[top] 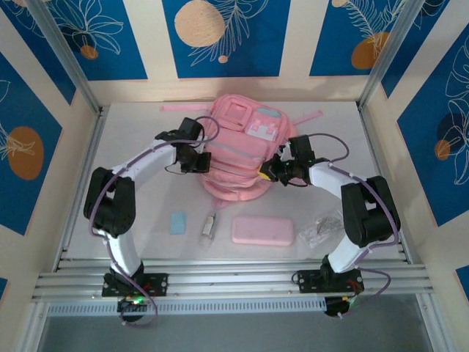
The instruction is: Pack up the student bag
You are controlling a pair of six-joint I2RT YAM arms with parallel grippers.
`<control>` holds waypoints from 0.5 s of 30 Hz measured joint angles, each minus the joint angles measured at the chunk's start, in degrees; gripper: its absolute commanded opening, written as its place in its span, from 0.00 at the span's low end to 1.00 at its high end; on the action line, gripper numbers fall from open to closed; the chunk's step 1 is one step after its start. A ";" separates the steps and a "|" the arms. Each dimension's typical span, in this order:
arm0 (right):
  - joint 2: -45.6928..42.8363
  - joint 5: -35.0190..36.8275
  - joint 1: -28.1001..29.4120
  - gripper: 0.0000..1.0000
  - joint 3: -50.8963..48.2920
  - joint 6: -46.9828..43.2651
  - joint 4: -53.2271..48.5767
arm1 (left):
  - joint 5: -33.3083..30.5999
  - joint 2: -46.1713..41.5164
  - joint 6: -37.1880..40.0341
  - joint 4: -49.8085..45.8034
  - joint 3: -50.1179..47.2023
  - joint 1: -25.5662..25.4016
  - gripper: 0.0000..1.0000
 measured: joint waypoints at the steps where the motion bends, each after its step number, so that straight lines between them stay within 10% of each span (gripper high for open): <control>1: 0.02 0.02 -0.48 0.00 0.72 -1.38 -1.29 | 0.28 -0.24 0.28 0.22 -0.22 0.11 0.00; 15: 12.74 5.55 -7.21 0.12 18.75 -7.91 -13.22 | 11.06 -9.18 -4.09 12.31 -10.78 -7.63 0.00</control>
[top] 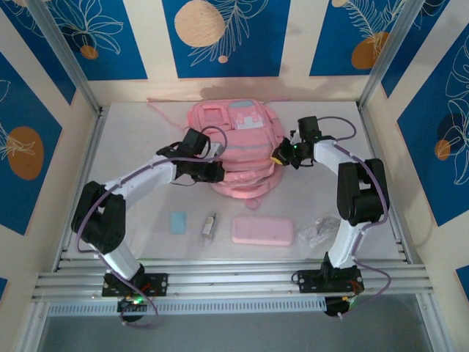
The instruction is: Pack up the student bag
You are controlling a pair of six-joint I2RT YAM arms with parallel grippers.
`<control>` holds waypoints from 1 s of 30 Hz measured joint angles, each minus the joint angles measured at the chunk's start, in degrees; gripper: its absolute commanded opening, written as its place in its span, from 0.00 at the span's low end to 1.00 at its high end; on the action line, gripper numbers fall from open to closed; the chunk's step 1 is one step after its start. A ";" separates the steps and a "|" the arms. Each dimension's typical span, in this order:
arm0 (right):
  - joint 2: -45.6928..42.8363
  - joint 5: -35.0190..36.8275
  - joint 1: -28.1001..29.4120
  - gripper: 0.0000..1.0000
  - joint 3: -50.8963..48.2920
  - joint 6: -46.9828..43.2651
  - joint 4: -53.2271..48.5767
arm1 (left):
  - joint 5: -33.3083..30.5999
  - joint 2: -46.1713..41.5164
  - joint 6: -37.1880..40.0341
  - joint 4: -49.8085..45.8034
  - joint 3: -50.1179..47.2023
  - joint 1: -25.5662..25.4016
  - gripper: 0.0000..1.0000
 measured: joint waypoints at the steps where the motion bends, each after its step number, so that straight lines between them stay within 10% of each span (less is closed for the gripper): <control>1: 0.59 0.20 -0.20 0.20 0.94 0.17 -0.02 | 0.44 0.17 -0.46 0.66 0.04 -0.52 0.00; 8: -1.77 5.40 -1.84 0.71 0.39 3.76 2.97 | 3.65 7.30 -3.52 0.24 7.89 -1.38 0.00; 21: -14.58 0.22 6.75 0.73 -12.98 14.08 9.90 | 7.45 12.26 -6.03 3.02 15.41 -2.19 0.00; 24: -10.71 -1.01 8.85 0.60 -13.27 17.27 15.32 | 7.37 11.78 -6.03 3.19 14.21 -2.29 0.00; 28: -6.71 -1.42 10.21 0.05 -13.09 20.33 20.76 | 6.29 11.43 -5.99 3.19 12.00 -2.27 0.00; 30: -5.62 -1.38 10.51 0.00 -13.11 21.73 22.27 | 5.29 11.43 -5.95 3.15 11.08 -2.10 0.00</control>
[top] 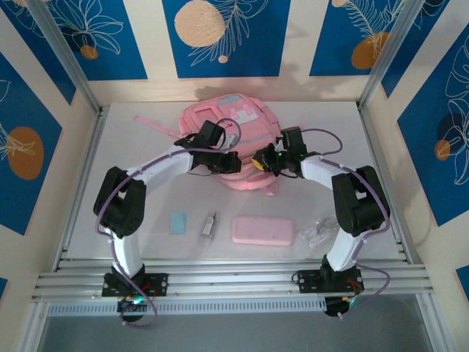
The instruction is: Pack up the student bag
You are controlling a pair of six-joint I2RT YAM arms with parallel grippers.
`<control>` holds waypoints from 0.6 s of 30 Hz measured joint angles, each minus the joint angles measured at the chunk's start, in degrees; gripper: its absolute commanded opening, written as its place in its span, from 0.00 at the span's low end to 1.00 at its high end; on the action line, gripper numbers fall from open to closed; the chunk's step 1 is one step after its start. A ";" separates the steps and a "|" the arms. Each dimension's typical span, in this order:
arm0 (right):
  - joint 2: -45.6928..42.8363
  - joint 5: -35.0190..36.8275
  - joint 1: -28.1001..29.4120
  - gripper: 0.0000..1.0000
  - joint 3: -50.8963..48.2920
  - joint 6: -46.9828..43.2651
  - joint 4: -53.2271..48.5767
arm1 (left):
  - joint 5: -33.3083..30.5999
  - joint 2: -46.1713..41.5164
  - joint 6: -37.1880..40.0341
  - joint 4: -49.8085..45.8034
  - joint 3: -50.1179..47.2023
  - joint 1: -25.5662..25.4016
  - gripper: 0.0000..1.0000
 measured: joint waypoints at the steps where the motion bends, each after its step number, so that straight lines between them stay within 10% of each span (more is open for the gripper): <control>1: 0.28 0.26 0.00 0.00 -0.11 0.74 0.72 | -0.33 0.00 0.20 -0.04 -0.39 0.15 0.00; 18: -1.44 0.35 -1.22 0.00 -0.98 -6.08 -0.26 | -21.40 -2.54 14.69 -10.99 1.44 9.94 0.00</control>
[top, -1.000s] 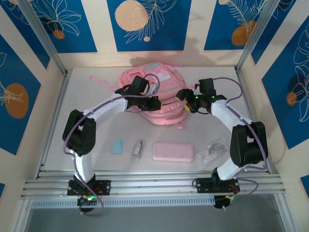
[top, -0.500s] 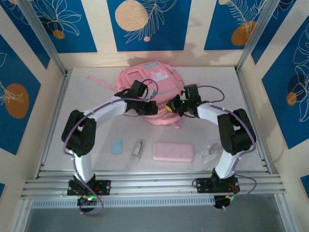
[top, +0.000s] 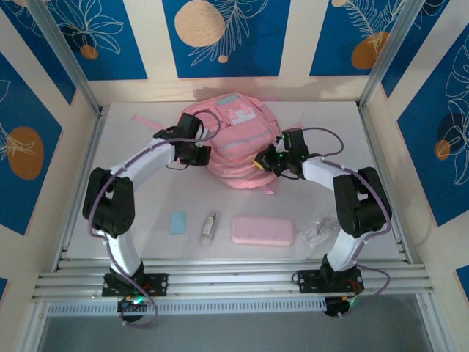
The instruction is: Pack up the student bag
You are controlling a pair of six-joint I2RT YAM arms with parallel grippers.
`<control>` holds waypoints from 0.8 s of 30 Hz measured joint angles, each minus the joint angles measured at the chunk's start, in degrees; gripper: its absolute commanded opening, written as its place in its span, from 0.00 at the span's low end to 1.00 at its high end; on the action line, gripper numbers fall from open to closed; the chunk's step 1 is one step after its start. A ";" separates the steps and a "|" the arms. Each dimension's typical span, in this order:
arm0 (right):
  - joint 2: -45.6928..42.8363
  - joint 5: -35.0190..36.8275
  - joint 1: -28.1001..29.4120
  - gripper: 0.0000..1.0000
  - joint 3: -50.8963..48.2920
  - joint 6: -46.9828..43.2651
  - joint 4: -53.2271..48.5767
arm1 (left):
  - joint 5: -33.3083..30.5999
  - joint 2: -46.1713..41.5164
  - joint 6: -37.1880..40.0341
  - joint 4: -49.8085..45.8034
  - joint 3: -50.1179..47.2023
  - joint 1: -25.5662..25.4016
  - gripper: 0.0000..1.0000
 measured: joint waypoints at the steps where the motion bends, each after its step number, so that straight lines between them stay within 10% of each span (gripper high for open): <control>1: 0.00 0.00 0.00 0.00 0.50 -0.63 -0.61 | -1.29 0.00 0.55 0.17 0.50 0.00 0.00; 12: 0.33 0.04 0.55 0.00 6.75 -7.17 -8.31 | -11.47 -0.42 2.51 11.58 -4.92 0.55 0.06; 22: -0.70 0.59 3.43 0.71 9.88 -10.36 -19.04 | -11.96 -6.95 -1.75 17.22 -12.04 4.24 0.98; 24: -2.49 1.73 4.31 0.77 9.86 -10.73 -22.38 | -10.23 -9.29 -3.67 17.99 -13.33 4.33 1.00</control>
